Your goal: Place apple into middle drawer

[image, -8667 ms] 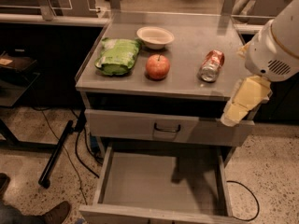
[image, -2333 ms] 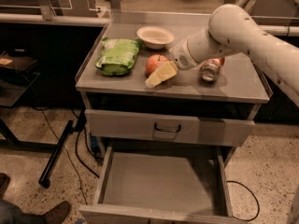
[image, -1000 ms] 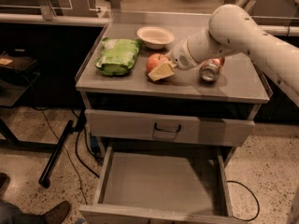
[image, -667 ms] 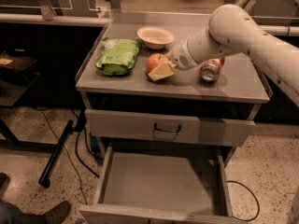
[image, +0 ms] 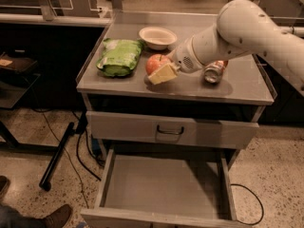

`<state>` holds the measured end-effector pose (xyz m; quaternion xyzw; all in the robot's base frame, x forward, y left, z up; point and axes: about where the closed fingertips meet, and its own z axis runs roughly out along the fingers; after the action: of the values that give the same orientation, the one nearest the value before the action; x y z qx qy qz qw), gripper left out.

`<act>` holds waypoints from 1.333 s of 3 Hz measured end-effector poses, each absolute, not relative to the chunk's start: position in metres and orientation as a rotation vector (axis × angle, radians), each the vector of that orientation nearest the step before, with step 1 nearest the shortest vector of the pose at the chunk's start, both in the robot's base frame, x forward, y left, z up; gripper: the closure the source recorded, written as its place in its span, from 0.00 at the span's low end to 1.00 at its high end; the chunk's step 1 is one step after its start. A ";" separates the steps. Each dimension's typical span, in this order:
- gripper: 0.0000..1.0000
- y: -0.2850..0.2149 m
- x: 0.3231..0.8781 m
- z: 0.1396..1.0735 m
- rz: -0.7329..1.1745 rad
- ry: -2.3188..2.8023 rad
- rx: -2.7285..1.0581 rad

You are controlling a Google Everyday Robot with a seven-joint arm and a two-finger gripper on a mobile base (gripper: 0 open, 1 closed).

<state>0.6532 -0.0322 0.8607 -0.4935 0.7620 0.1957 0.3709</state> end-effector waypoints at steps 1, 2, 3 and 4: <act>1.00 -0.032 0.616 0.888 0.480 1.929 -1.272; 1.00 -0.041 0.571 0.917 0.440 1.917 -1.268; 1.00 -0.061 0.536 0.932 0.398 1.933 -1.227; 1.00 -0.065 0.534 0.933 0.391 1.937 -1.220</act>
Offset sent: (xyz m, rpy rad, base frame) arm -0.1369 -0.0282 0.0921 -0.0376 -0.0948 -0.0354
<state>0.5337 -0.0648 0.9330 -0.4819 0.7652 0.1543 0.3982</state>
